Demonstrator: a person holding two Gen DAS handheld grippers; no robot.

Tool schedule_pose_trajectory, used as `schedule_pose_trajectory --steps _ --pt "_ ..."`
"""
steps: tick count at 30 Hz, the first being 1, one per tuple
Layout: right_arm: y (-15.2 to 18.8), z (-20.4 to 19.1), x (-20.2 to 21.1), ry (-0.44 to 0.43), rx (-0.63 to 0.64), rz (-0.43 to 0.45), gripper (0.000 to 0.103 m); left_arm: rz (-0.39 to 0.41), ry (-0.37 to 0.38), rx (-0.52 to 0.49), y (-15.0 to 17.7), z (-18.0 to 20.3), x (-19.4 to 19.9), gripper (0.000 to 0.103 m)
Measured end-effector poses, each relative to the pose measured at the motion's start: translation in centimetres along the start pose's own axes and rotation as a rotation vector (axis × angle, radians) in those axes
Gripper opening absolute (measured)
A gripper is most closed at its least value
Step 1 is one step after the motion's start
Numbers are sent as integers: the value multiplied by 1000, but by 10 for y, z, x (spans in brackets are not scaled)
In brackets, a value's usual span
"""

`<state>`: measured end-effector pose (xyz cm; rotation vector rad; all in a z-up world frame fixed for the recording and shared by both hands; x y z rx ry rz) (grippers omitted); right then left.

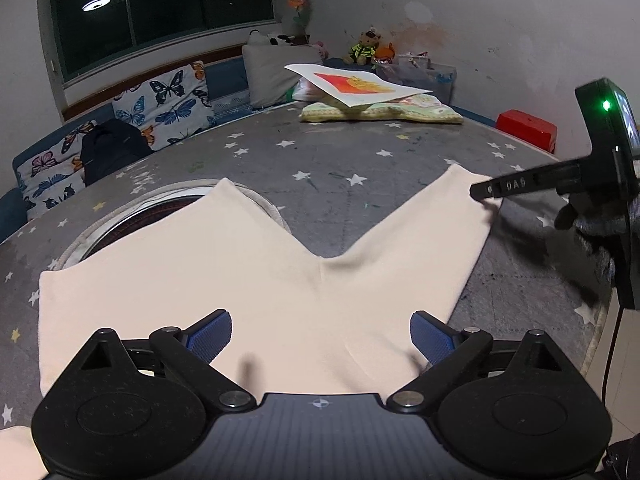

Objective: Fold clothes
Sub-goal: 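Lift the sleeve with the right gripper and lay it across the body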

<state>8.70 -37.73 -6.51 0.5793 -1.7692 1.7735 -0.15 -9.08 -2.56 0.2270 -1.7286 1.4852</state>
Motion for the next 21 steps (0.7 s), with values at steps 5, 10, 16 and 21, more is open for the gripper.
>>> schedule_pose_trajectory --steps 5,10,16,21 --pt "-1 8 1 -38 -62 -3 13 -2 -10 1 3 -3 2 97" --pt "-8 14 16 -88 -126 30 9 18 -26 15 2 -9 10 99" --pt "-25 4 50 -199 -153 89 9 47 -64 60 4 -28 24 103" --pt "-41 -22 78 -321 -138 122 8 52 -123 104 14 -49 38 103"
Point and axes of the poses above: each gripper's, at about its wrist camera, not at the fingertips, and x roughly against the way its jaws point, z to its right, y to its underside, the point moved 2 cm from there along -x, roughly the way its jaws point, and after that the axes turned 10 degrees about y, right-handed, at the moved point
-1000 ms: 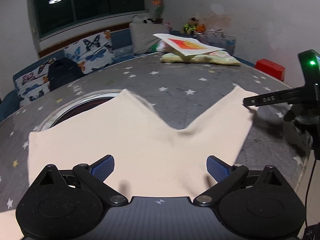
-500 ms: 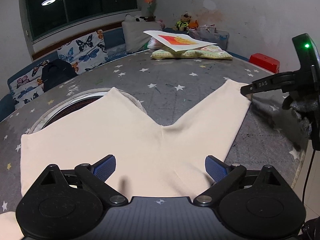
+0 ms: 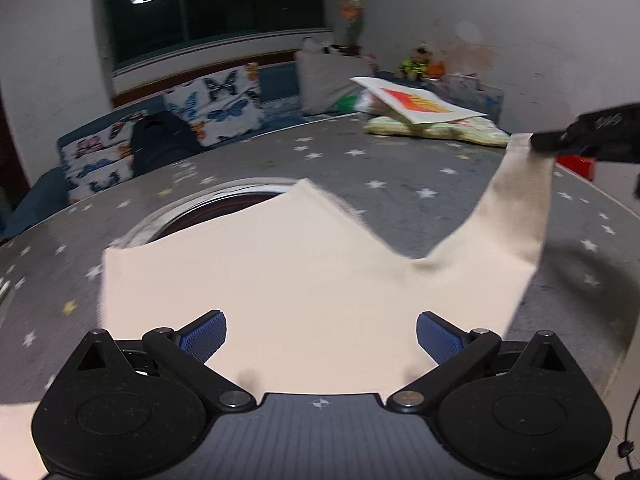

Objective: Fold clothes
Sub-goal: 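Lift the sleeve with the right gripper and lay it across the body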

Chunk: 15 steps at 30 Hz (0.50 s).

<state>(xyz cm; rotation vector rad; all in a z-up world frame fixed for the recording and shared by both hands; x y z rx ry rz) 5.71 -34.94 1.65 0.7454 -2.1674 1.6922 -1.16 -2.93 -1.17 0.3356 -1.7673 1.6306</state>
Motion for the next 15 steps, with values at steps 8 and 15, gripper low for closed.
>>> schedule_pose_trajectory --steps 8,15 --pt "-13 -77 18 -185 80 33 4 20 -72 107 15 -44 22 103" --pt "5 -89 0 -45 218 -11 17 23 -62 132 23 -53 27 103"
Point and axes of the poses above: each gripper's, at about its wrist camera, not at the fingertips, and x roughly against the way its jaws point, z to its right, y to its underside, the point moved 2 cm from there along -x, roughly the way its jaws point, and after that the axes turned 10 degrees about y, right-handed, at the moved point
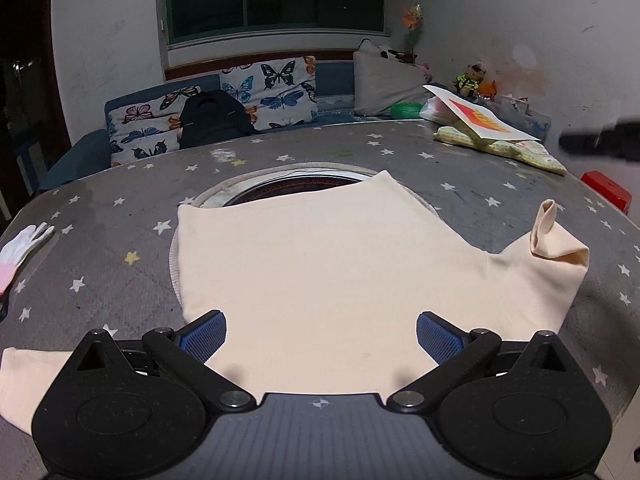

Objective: Fold clothes
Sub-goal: 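Lift the sleeve with the right gripper and lay it across the body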

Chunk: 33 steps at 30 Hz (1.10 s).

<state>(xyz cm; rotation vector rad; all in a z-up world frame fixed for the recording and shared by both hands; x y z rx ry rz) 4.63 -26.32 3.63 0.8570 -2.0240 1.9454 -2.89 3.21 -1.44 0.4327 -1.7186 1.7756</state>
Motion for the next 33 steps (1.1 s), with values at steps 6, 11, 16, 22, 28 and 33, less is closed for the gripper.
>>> schedule_pose_trajectory --steps 6,11,16,22,28,33 --pt "40 9 -31 119 107 -106 41 -27 32 -16 3 12 -8 103" --pt "61 9 -54 153 183 -156 42 -58 52 -44 7 27 -16 103" --pt "72 14 -62 164 194 -169 38 -71 59 -61 8 34 -19 103" --pt "62 29 -53 140 93 -136 6 -73 58 -71 10 36 -19 103" --pt "24 41 -19 33 -70 -57 5 -70 62 -76 12 37 -17 103" --pt "-12 27 15 -99 -133 25 5 -58 69 -71 16 35 -12 103"
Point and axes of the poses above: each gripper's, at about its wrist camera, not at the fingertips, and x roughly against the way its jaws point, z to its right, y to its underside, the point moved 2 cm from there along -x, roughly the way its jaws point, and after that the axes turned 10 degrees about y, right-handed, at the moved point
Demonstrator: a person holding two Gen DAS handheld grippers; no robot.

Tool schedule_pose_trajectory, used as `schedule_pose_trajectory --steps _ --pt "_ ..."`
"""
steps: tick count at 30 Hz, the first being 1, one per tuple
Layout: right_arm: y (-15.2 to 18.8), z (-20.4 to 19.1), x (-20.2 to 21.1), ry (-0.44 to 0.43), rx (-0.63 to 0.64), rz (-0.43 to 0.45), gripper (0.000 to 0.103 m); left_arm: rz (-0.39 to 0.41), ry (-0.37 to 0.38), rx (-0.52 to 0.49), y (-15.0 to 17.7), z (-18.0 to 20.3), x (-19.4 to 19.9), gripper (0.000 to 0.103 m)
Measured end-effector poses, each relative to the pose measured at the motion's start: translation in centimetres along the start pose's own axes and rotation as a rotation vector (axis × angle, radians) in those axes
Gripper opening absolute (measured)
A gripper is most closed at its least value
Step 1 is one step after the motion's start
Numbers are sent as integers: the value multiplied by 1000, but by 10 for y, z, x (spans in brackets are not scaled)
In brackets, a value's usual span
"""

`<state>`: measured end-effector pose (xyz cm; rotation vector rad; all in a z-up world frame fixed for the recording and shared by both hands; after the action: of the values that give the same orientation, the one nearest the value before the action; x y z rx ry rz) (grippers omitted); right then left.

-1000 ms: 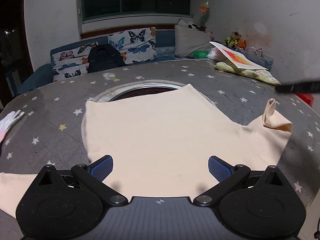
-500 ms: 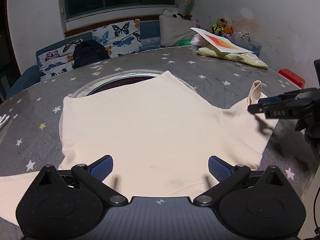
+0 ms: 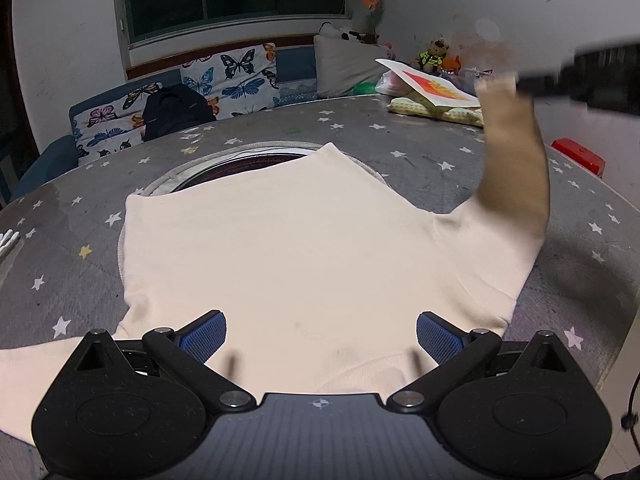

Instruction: Fold clothes

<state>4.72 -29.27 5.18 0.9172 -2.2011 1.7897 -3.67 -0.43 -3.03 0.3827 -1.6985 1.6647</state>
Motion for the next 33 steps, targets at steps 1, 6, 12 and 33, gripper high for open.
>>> schedule_pose_trajectory --steps 1,6,12,33 --pt "-5 -7 5 -29 -6 9 5 3 0 2 1 -1 1 103" --pt "-17 -49 17 -163 16 27 4 24 -2 21 5 -7 10 103" --pt "-7 -101 2 -250 77 -13 4 41 -15 53 13 -20 19 103" --pt "85 -106 -51 -165 192 -247 11 84 -38 131 19 -48 35 103"
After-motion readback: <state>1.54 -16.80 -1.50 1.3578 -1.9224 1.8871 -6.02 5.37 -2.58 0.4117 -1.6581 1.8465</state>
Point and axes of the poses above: each gripper's, at about its wrist camera, not at the fingertips, and x roughly against the way its jaws point, z to its right, y to its underside, the point moved 2 cm from there along -x, roughly the way its jaws point, and after that the axes turned 10 degrees about y, right-handed, at the moved point
